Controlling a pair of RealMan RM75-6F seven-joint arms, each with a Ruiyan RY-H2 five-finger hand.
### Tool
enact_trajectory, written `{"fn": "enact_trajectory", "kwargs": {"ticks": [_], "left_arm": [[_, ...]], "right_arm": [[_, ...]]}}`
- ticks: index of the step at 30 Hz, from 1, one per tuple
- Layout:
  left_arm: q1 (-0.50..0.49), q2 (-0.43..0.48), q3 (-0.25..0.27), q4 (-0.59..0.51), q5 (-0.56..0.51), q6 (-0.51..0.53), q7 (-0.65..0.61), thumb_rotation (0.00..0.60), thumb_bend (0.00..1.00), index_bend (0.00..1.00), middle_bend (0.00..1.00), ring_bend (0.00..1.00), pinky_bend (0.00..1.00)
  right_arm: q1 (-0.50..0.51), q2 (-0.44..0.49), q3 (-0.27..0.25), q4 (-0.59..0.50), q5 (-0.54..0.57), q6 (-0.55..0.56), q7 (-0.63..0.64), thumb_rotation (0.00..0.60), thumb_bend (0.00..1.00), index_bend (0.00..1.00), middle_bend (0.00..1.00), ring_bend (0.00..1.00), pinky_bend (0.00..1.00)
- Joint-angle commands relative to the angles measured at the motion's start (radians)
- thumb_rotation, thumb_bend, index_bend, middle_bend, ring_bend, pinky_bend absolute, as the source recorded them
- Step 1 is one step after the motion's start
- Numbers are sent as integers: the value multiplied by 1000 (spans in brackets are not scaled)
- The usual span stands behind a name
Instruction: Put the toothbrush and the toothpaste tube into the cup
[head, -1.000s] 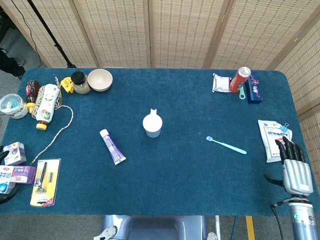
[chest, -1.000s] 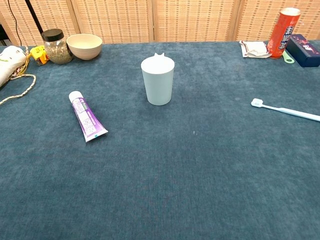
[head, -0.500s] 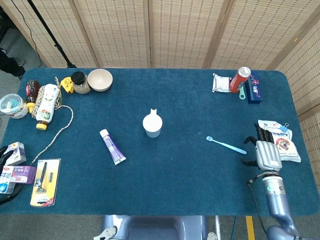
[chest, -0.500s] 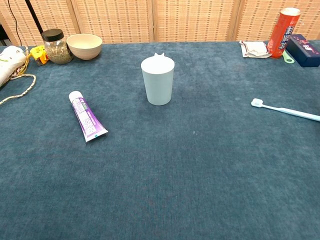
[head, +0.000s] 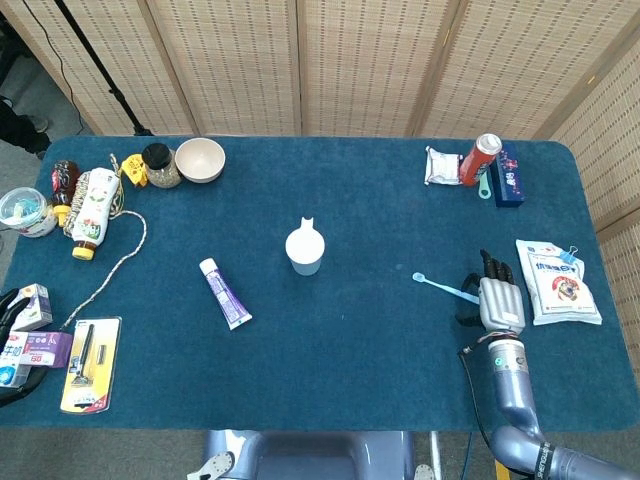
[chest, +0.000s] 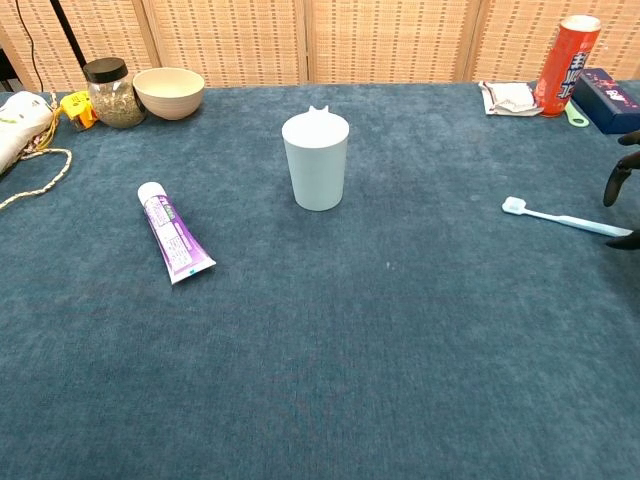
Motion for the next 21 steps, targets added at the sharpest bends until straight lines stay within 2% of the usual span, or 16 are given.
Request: {"fn": "enact_trajectory", "kwargs": {"ticks": [1, 13, 21], "left_arm": [[0, 0, -1, 1, -2, 0, -2, 600, 225, 0, 0, 0, 0], [-4, 0, -2, -8, -9, -12, 12, 600, 225, 0, 0, 0, 0], [-6, -1, -3, -12, -10, -17, 23, 600, 225, 0, 0, 0, 0]], "right_arm": [[21, -25, 14, 40, 34, -20, -18, 600, 202, 478, 8, 0, 0], [65, -49, 34, 98, 118, -64, -67, 600, 269, 487, 17, 0, 0], [79, -48, 40, 111, 154, -88, -72, 600, 274, 488, 18, 0, 0]]}}
